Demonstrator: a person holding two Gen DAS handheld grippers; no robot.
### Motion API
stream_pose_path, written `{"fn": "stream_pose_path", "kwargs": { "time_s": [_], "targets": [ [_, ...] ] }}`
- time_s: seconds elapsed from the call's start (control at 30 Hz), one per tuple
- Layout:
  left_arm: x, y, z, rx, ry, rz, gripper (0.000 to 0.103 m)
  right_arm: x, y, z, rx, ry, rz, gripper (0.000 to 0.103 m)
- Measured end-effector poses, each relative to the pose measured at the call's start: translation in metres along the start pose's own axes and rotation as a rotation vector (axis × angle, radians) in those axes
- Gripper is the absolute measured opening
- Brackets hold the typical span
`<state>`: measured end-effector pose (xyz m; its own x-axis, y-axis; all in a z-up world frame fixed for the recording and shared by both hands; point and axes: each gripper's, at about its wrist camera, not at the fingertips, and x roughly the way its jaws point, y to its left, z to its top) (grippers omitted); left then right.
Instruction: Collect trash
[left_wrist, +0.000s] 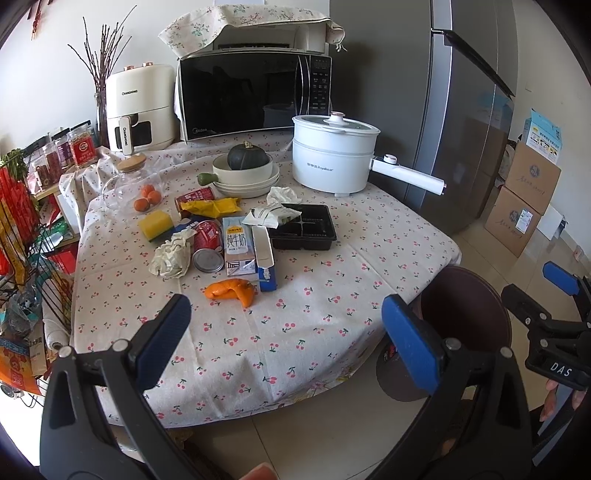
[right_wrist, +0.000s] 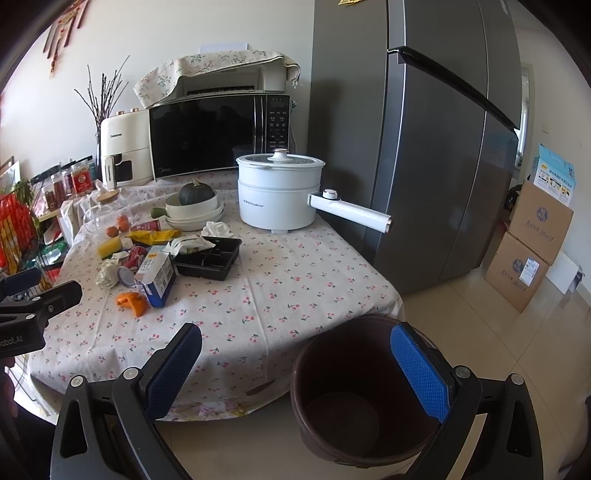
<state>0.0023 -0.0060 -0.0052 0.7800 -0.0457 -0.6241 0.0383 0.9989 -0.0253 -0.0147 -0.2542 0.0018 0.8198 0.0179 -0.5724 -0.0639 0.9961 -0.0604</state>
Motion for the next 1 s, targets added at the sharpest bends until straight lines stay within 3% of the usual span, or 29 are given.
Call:
{"fn": "stream_pose_path", "kwargs": {
  "time_s": [1.0],
  "targets": [
    [0.0048, 0.0052, -0.003, -0.014, 0.023, -0.02, 0.103, 0.001, -0.0009, -0.0012, 0.002, 0.003, 0.003, 0.103]
  ]
}}
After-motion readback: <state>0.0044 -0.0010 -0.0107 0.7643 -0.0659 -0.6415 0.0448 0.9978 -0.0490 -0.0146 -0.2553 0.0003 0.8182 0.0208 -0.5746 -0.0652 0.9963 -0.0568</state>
